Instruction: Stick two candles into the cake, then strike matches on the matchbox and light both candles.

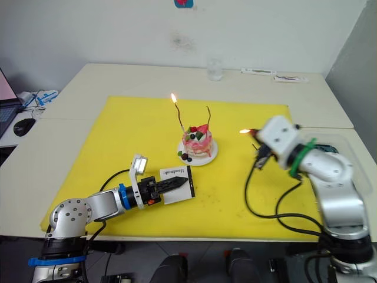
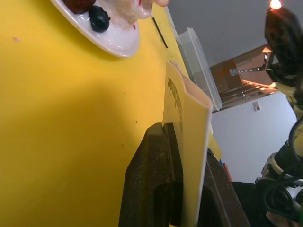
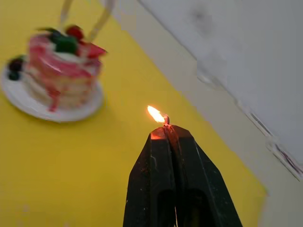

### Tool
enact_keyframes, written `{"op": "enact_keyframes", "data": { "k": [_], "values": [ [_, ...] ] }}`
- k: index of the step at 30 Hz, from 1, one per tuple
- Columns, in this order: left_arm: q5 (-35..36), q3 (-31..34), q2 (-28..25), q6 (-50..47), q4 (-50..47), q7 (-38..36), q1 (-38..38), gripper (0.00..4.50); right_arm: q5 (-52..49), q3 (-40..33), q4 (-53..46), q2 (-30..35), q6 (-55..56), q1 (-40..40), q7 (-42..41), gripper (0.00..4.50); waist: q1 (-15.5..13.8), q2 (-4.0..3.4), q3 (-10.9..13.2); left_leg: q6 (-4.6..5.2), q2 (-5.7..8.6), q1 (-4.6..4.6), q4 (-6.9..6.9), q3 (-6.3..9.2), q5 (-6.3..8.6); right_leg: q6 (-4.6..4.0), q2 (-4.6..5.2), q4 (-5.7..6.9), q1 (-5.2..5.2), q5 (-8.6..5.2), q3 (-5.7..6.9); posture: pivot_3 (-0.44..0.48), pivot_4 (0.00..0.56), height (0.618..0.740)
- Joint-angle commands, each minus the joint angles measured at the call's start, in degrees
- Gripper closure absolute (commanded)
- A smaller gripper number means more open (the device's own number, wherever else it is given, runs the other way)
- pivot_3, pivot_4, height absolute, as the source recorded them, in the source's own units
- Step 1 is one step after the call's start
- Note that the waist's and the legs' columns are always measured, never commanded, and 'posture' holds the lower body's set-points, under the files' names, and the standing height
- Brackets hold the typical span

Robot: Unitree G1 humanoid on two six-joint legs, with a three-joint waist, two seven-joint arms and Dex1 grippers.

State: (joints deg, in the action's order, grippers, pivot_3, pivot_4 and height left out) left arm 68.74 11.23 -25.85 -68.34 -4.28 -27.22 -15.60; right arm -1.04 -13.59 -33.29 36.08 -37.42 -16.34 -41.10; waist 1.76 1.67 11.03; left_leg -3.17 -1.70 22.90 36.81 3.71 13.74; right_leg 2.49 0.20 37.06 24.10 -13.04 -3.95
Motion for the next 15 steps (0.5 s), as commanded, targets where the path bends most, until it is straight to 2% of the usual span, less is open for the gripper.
{"op": "enact_keyframes", "data": {
  "k": [1,5,10,13,15],
  "values": [
    [0.45,-0.29,0.88,0.14,-1.9,-1.47,-0.61,4.5,-0.89,-11.81,1.43,1.13,-0.47,5.34,3.16,4.48,-0.04,0.0,0.0,0.0,0.0,0.0,0.0,0.01,0.0,-0.01,0.0,0.0,-0.01,-0.01,0.01,0.0,0.15,0.74],
    [0.31,-0.76,1.98,0.38,-2.37,-1.56,-0.84,4.5,-0.39,-17.45,6.91,1.84,-0.24,10.38,6.16,4.48,0.05,0.0,0.0,0.0,0.0,-0.02,0.01,-0.12,0.0,0.03,0.0,0.0,0.01,0.01,-0.11,0.0,0.15,0.74],
    [0.06,-1.18,2.81,0.41,-2.53,-1.84,-0.86,4.5,-0.54,-17.56,12.29,2.19,-1.81,12.54,8.93,4.48,0.44,-0.01,-0.01,0.01,0.0,-0.11,0.03,-0.19,0.0,0.05,-0.01,0.06,0.0,0.03,-0.17,0.0,0.15,0.74],
    [-0.16,-1.43,3.1,0.49,-2.55,-1.94,-0.88,4.5,-1.33,-18.1,14.82,1.65,-4.16,11.1,11.43,3.9,0.49,-0.03,-0.02,0.01,0.0,-0.11,0.06,-0.2,0.0,0.06,-0.01,0.06,-0.01,0.04,-0.18,0.0,0.15,0.74],
    [-0.31,-1.55,3.05,0.51,-2.59,-2.19,-0.9,4.5,-1.82,-18.21,15.32,1.75,-4.8,10.57,12.44,3.22,0.49,-0.03,-0.02,0.01,0.0,-0.09,0.08,-0.21,0.0,0.07,-0.01,0.05,-0.01,0.04,-0.19,0.0,0.15,0.74]
  ]
}}
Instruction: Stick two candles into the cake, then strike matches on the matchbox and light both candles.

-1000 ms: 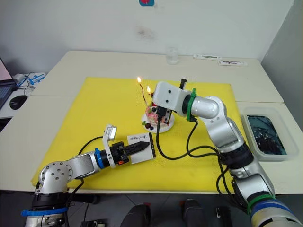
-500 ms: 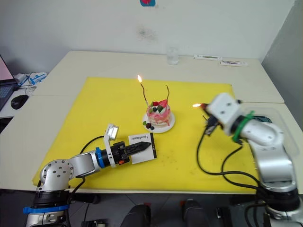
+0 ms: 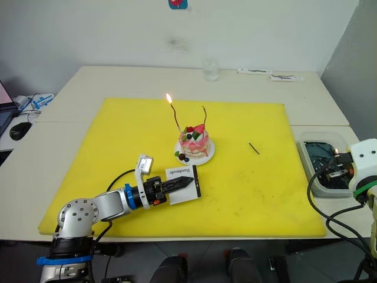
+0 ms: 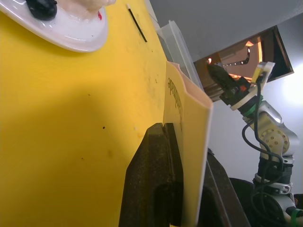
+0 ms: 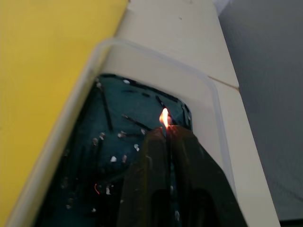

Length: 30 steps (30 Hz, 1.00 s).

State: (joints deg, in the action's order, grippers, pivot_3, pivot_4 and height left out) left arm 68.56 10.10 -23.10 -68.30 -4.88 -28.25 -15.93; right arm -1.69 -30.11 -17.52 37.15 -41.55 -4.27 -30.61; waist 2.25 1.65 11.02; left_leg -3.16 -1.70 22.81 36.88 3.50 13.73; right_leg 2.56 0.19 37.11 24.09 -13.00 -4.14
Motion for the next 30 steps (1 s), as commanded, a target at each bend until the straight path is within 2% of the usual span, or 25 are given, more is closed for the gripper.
{"op": "enact_keyframes", "data": {
  "k": [1,9,13,17,21,24,30],
  "values": [
    [-0.19,-0.44,0.27,0.48,-2.0,-1.25,-0.56,4.5,-1.43,-1.63,-0.38,0.84,-0.72,-1.54,2.18,2.88,0.0,0.0,0.0,0.0,0.0,0.01,0.0,-0.01,0.0,0.0,0.0,0.0,0.0,0.0,-0.01,0.0,0.15,0.74],
    [-0.07,-0.63,0.29,0.46,-2.72,-0.87,-0.32,4.5,-4.38,-1.96,-4.06,1.51,3.42,-1.79,2.73,0.01,-0.04,0.0,0.0,0.0,0.0,0.04,-0.04,-0.01,0.0,0.0,0.0,-0.04,0.01,-0.01,0.0,0.0,0.15,0.74],
    [0.01,-0.59,0.18,0.28,-2.81,-0.7,-0.57,4.5,-9.68,0.87,-10.01,1.47,5.84,-2.24,-1.75,0.01,-0.01,-0.01,0.0,0.0,0.0,0.02,-0.03,0.0,0.0,0.0,-0.01,-0.02,0.01,0.0,0.0,0.0,0.15,0.74],
    [0.1,-0.62,0.14,-0.01,-2.57,-0.46,-1.33,4.5,-14.53,6.78,-12.44,0.04,4.91,-3.24,-4.92,0.01,0.06,0.0,0.0,0.0,-0.01,0.01,-0.02,0.03,0.0,0.01,-0.01,-0.03,-0.01,0.0,0.02,0.0,0.15,0.74],
    [0.1,-0.86,0.09,-0.39,-2.32,-0.32,-2.43,4.5,-14.46,13.75,-6.53,-3.62,8.49,-7.73,-3.9,0.01,0.12,0.0,0.0,0.0,0.0,0.03,0.02,0.02,0.0,0.04,-0.01,-0.03,-0.01,0.02,0.01,0.0,0.15,0.74],
    [0.44,-0.71,0.08,-0.78,-2.47,0.16,-3.16,4.5,-11.52,19.77,3.63,-6.68,12.78,-12.68,-2.74,0.01,0.13,0.0,0.0,0.0,0.0,0.02,0.02,0.0,0.0,0.04,-0.01,-0.04,-0.02,0.02,0.0,0.0,0.15,0.74],
    [1.05,0.04,0.04,-1.45,-3.13,0.85,-3.32,4.5,-8.42,25.4,16.01,-10.56,15.63,-19.81,-0.25,0.01,0.15,-0.01,0.01,0.0,0.0,0.06,-0.06,0.02,0.0,0.2,-0.02,0.0,0.03,0.12,0.02,0.0,0.15,0.74]
  ]
}}
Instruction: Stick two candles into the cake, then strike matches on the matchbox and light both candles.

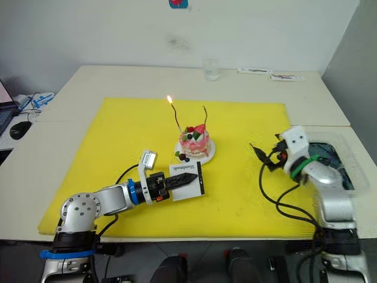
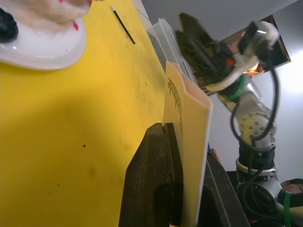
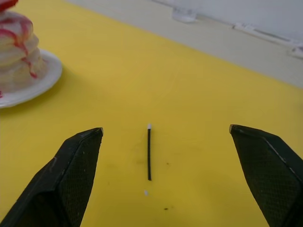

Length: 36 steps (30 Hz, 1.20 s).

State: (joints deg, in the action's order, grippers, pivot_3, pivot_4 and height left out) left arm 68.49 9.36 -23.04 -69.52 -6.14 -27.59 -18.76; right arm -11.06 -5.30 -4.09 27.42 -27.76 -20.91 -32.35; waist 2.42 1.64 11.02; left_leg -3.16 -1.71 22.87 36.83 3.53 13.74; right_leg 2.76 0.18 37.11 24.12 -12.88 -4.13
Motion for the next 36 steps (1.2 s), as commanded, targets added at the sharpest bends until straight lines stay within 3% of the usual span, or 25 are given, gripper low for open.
{"op": "enact_keyframes", "data": {
  "k": [1,7,16,19,30,36],
  "values": [
    [1.21,0.9,-0.01,-0.32,-2.0,0.34,-0.45,4.5,1.52,1.13,4.13,-1.23,2.0,-4.08,1.93,0.01,-0.03,-0.01,0.01,0.0,0.0,0.01,0.0,0.0,0.0,0.03,0.0,-0.01,0.0,0.02,0.0,0.0,0.15,0.74],
    [2.04,1.47,0.0,-0.51,-2.92,1.45,0.27,4.5,3.48,2.07,12.75,-4.15,4.54,-8.54,5.69,0.01,-0.04,-0.01,0.01,0.0,0.0,0.02,-0.01,0.02,0.0,0.06,0.0,-0.01,0.01,0.03,0.02,0.0,0.15,0.74],
    [2.71,1.87,-0.25,-0.43,-3.39,2.36,0.77,4.5,5.21,2.7,17.94,-5.96,5.2,-10.37,8.1,0.01,0.05,-0.02,0.01,0.0,0.0,0.0,0.0,0.02,0.0,0.08,0.0,0.01,0.0,0.05,0.01,0.0,0.15,0.74],
    [2.65,2.0,-0.22,-0.43,-3.48,2.49,0.91,4.5,5.45,2.65,17.86,-6.69,3.36,-10.44,9.08,0.59,0.12,-0.02,0.01,0.0,0.0,0.0,0.0,0.02,0.0,0.09,0.0,0.01,0.0,0.05,0.01,0.0,0.15,0.74],
    [2.68,2.01,0.24,-0.23,-3.69,2.93,1.17,4.5,5.9,4.67,14.59,-6.5,-1.59,-9.08,9.26,4.42,0.07,-0.02,0.01,0.0,0.0,-0.01,0.1,0.03,0.0,0.05,0.0,0.0,-0.06,0.04,0.01,0.0,0.15,0.74],
    [2.64,2.03,0.51,-0.16,-3.77,3.2,1.33,4.5,4.95,4.36,10.88,-6.72,-3.16,-8.03,8.93,4.47,0.06,-0.02,0.01,0.0,0.0,0.0,0.07,0.04,0.0,0.1,0.0,0.0,-0.05,0.07,0.01,0.0,0.15,0.74]
  ]
}}
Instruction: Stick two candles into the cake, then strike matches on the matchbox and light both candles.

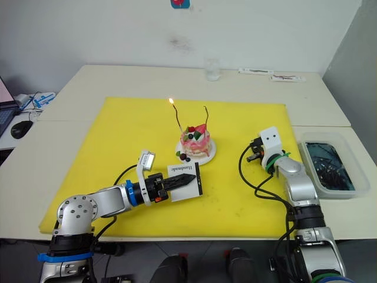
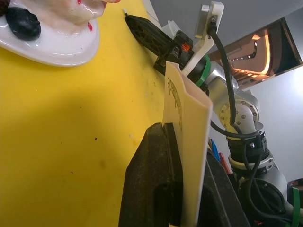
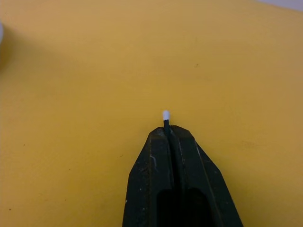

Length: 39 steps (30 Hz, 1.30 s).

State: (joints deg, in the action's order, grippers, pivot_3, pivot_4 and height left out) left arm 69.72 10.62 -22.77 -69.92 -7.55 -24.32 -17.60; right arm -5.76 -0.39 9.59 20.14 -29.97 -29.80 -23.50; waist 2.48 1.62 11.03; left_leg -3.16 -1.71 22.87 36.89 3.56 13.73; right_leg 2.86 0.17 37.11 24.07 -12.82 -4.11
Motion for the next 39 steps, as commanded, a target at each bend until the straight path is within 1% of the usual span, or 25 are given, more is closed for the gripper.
{"op": "enact_keyframes", "data": {
  "k": [1,5,13,16,17,21,26,30,35,36,37,39],
  "values": [
    [1.41,0.76,0.26,0.24,-2.38,-0.06,0.17,4.5,-0.66,-0.7,-3.7,0.61,-1.28,1.12,-0.17,4.47,0.0,0.0,0.0,0.0,0.0,0.0,-0.01,0.0,0.0,0.0,0.0,0.0,0.01,0.0,0.0,0.0,0.15,0.74],
    [1.49,0.78,0.22,0.11,-2.42,-0.14,0.19,4.5,-2.21,-1.08,-9.23,0.9,-3.29,2.98,-1.52,4.47,0.01,0.0,0.0,0.0,0.0,0.02,-0.05,0.01,0.0,0.0,0.0,-0.01,0.02,-0.01,0.01,0.0,0.15,0.74],
    [1.73,0.32,0.19,-0.65,-1.92,-0.61,-0.65,4.5,-7.53,-1.71,-27.26,3.58,-11.62,10.1,-4.78,4.47,0.0,0.0,0.0,0.0,0.0,0.01,-0.05,0.03,0.0,-0.04,0.0,0.0,0.03,-0.03,0.02,0.0,0.15,0.74],
    [1.77,0.02,-0.15,-1.38,-1.81,-1.26,-1.07,4.5,-10.39,-3.08,-36.21,4.2,-16.71,14.08,-4.09,4.47,-0.08,0.0,0.0,0.0,0.0,0.01,-0.04,0.03,0.0,-0.17,0.0,0.0,0.04,-0.11,0.02,0.0,0.15,0.74],
    [1.74,-0.07,-0.25,-1.6,-1.72,-1.47,-1.22,4.5,-11.19,-3.58,-40.0,4.26,-18.07,16.69,-3.53,4.47,-0.1,0.0,0.0,0.0,0.0,0.02,-0.04,0.05,0.0,-0.19,0.0,0.0,0.03,-0.12,0.03,0.0,0.15,0.74],
    [1.54,-0.48,-0.63,-2.27,-1.35,-2.26,-1.67,4.5,-12.74,-4.52,-48.53,3.36,-21.01,23.86,-1.04,4.47,-0.36,0.0,0.0,-0.01,0.0,0.03,-0.05,0.05,0.01,-0.2,0.0,-0.03,0.04,-0.14,0.03,0.0,0.15,0.74],
    [0.89,-1.13,-0.9,-3.11,-0.72,-3.47,-2.55,4.5,-11.25,-2.7,-51.12,2.16,-19.43,28.65,1.76,4.47,-0.36,0.0,0.0,-0.01,0.0,-0.01,-0.02,0.02,0.0,-0.24,0.0,-0.03,0.05,-0.16,0.01,0.0,0.15,0.74],
    [0.25,-2.04,-0.91,-3.55,-0.28,-4.29,-3.54,4.5,-9.08,0.11,-48.17,1.11,-14.51,31.38,2.93,4.47,-0.29,0.0,0.0,0.0,0.0,-0.03,0.0,0.04,0.0,-0.24,0.0,-0.04,0.05,-0.16,0.02,0.0,0.15,0.74],
    [0.0,-2.24,-1.5,-3.93,0.37,-5.03,-4.26,4.5,-7.95,2.25,-44.29,-0.09,-9.44,32.81,3.04,4.47,-0.23,0.0,0.0,-0.01,0.0,-0.01,-0.02,0.01,0.0,-0.25,0.0,-0.06,0.05,-0.17,0.0,0.0,0.15,0.74],
    [0.02,-2.29,-1.6,-4.04,0.38,-5.08,-4.36,4.5,-7.57,2.63,-43.21,-0.31,-8.01,33.2,3.01,4.06,-0.23,0.0,0.0,-0.01,0.0,0.0,-0.05,0.01,0.0,-0.28,0.0,-0.06,0.05,-0.18,0.01,0.0,0.15,0.74],
    [0.07,-2.28,-1.72,-4.14,0.41,-5.12,-4.44,4.5,-7.23,2.96,-42.35,-0.47,-6.78,33.53,2.96,3.83,-0.23,0.0,0.0,-0.01,0.0,0.0,-0.06,0.03,0.0,-0.3,0.0,-0.06,0.05,-0.2,0.03,0.0,0.15,0.74],
    [0.17,-2.24,-1.96,-4.36,0.42,-5.14,-4.53,4.5,-6.54,3.47,-41.26,-0.34,-4.41,34.17,2.65,3.14,-0.23,0.0,0.0,-0.01,0.0,0.01,-0.09,0.03,0.01,-0.32,0.0,-0.06,0.06,-0.21,0.02,0.0,0.15,0.74]
  ]
}}
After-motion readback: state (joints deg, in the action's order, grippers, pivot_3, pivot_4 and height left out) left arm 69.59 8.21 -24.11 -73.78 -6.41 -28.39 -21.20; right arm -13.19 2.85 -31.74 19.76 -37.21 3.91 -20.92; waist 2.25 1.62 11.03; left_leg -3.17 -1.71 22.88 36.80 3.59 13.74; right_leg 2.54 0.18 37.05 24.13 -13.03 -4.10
